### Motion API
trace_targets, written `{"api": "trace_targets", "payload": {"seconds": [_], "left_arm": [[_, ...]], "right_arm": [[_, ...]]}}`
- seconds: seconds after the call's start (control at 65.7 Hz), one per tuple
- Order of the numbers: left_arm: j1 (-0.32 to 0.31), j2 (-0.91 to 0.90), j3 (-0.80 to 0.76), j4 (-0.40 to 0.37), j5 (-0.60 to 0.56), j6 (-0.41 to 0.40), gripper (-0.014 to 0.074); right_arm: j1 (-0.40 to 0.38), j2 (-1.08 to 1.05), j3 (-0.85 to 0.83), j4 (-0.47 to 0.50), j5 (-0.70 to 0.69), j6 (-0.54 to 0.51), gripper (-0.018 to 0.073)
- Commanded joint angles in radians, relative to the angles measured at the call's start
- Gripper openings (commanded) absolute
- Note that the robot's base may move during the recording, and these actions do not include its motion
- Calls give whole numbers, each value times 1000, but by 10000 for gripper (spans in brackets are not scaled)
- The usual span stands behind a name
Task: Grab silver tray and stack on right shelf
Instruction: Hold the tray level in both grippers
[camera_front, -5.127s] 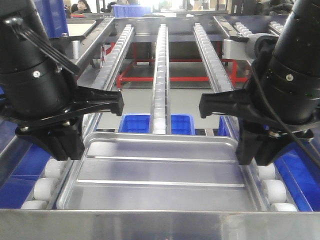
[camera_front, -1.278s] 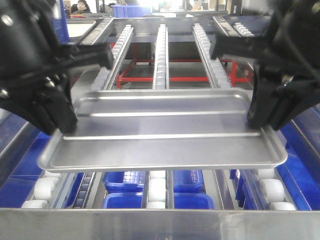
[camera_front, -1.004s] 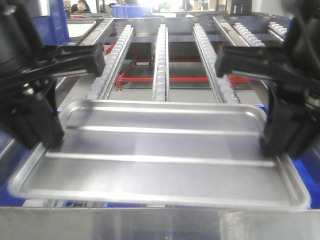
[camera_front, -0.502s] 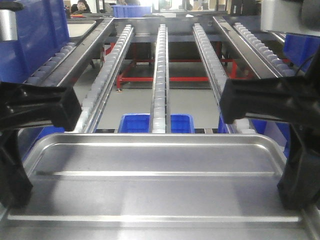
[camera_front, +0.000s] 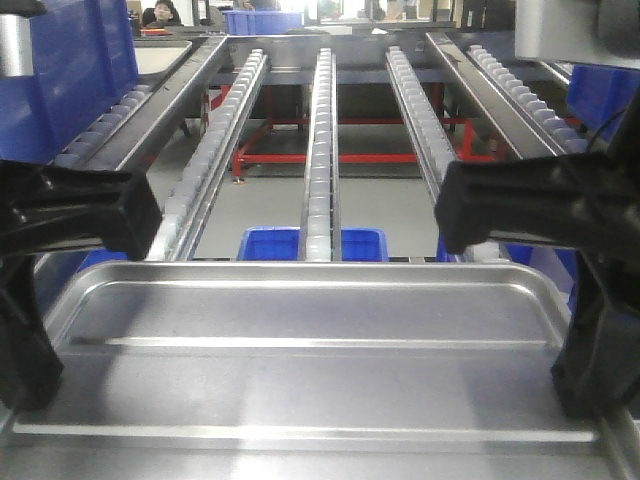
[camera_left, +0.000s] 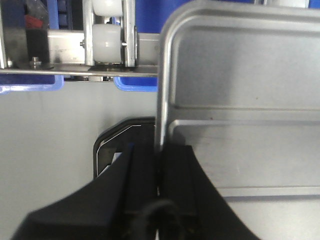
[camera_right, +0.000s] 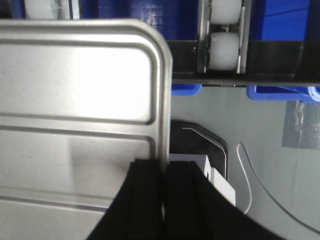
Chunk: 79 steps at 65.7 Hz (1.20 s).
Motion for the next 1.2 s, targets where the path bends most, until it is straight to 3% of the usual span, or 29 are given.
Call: {"api": "trace_targets", "payload": {"seconds": [0.0, 1.187], "left_arm": [[-11, -29, -28, 23, -12, -4, -100], [-11, -29, -28, 21, -10, -4, -100]], "right_arm": [[6, -23, -27, -38, -20, -5, 77], [6, -23, -27, -38, -16, -5, 77]]}}
